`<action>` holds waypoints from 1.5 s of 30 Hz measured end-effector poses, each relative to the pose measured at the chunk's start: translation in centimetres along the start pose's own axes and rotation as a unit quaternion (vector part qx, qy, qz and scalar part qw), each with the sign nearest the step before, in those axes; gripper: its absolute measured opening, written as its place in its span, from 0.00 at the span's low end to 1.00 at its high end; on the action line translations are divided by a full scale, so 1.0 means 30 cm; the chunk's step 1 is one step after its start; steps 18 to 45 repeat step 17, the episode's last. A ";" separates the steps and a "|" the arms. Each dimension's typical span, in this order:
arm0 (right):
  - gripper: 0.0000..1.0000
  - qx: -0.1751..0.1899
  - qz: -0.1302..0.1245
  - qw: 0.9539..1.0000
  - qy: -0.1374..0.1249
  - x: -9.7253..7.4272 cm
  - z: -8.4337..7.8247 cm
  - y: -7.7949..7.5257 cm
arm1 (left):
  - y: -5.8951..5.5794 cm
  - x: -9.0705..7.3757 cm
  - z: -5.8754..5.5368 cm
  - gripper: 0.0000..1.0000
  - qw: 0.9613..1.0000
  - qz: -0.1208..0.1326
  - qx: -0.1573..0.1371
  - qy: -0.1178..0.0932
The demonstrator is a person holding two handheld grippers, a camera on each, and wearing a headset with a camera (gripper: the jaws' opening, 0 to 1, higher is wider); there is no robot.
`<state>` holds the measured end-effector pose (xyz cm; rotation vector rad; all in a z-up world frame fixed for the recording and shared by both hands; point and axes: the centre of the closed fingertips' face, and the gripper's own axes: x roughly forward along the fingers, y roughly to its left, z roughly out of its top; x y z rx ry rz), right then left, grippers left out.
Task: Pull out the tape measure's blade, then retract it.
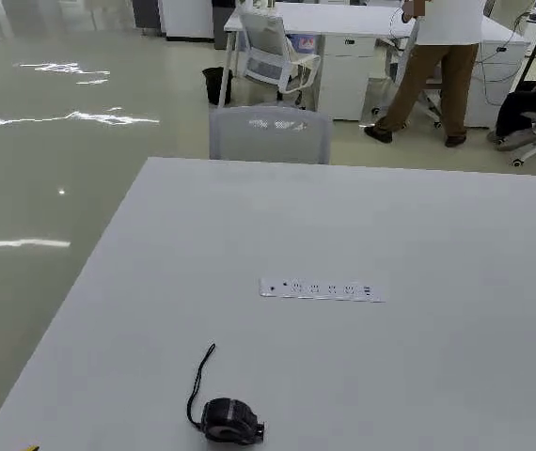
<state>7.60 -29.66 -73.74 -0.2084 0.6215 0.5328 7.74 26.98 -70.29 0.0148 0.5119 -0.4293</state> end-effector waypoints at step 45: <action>1.00 -0.006 -0.011 1.000 0.001 -0.011 -0.015 -0.003 | 0.036 -0.026 -0.002 0.99 1.000 0.011 -0.003 -0.004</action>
